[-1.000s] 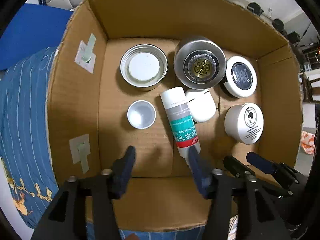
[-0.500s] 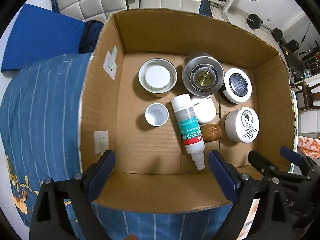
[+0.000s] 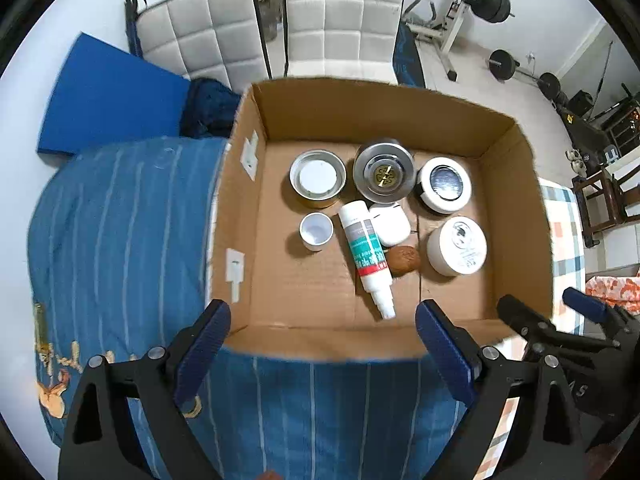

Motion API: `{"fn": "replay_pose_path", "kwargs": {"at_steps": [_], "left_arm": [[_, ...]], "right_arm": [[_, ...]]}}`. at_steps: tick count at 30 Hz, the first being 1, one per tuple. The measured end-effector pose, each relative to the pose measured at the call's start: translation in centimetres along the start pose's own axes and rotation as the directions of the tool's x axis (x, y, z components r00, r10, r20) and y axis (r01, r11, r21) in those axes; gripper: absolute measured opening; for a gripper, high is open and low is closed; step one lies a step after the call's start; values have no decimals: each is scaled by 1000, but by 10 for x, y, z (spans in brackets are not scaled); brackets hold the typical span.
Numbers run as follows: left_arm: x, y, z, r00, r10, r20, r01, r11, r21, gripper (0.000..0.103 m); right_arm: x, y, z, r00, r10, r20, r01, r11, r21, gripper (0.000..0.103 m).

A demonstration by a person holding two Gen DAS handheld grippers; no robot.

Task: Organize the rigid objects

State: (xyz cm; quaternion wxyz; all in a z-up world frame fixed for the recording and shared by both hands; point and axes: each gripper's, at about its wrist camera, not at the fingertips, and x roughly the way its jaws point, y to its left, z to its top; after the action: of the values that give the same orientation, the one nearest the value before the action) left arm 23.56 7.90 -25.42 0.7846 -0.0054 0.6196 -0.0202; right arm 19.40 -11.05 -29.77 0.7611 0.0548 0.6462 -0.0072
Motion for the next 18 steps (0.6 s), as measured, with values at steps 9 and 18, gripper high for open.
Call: {"fn": "replay_pose_path", "kwargs": {"at_steps": [9,18], "left_arm": [[-82,-5,-50,993,-21,116,24,999,-22,95],[-164,-16,-97,974,-2,228,3,1000,-3,95]], "right_arm": [[-96,-5,-54,990,15,137,-8,999,-49,103],[-194,-19,-118,967,75,245,-65,997,-51,103]]}}
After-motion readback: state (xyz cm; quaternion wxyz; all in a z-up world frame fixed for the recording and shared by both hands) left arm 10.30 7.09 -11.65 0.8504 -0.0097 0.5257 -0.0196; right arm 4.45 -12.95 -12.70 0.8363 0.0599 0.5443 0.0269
